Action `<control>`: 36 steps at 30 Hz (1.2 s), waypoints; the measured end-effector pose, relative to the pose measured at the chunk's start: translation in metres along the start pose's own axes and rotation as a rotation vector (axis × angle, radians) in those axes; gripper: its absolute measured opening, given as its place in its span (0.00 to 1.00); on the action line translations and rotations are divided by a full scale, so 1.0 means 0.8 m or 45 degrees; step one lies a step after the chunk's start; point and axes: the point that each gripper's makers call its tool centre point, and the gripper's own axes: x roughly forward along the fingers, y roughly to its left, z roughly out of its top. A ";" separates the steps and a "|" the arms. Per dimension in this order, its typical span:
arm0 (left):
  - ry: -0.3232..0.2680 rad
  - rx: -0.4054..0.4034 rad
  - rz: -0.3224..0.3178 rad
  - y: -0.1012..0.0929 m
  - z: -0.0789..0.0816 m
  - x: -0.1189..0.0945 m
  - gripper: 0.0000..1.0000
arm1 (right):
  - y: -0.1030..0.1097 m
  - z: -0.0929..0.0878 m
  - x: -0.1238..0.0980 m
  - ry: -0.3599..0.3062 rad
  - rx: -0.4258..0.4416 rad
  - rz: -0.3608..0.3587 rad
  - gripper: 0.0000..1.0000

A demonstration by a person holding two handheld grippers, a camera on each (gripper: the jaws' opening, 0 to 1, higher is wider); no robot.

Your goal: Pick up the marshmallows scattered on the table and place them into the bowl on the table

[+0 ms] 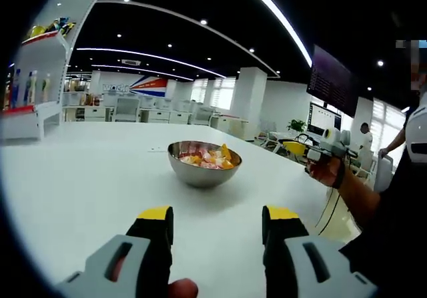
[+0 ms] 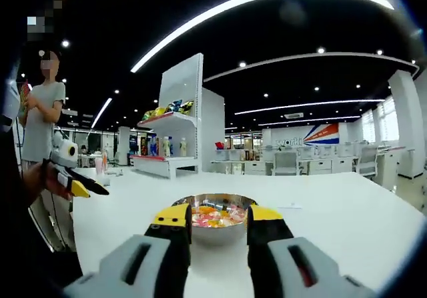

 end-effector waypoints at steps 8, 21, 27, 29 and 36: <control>0.009 0.010 0.002 0.002 -0.002 0.000 0.54 | 0.014 -0.019 -0.012 0.074 -0.043 0.025 0.33; 0.014 0.074 -0.013 0.019 -0.012 0.029 0.69 | 0.014 -0.047 0.015 0.134 -0.021 0.152 0.47; 0.013 0.141 -0.038 0.031 -0.020 0.062 0.85 | 0.009 -0.064 0.044 0.154 -0.013 0.249 0.62; -0.001 0.160 -0.054 0.035 -0.018 0.072 0.88 | 0.005 -0.073 0.052 0.178 -0.019 0.257 0.64; -0.040 0.235 -0.141 0.028 0.000 0.099 0.95 | -0.005 -0.088 0.075 0.223 -0.059 0.318 0.65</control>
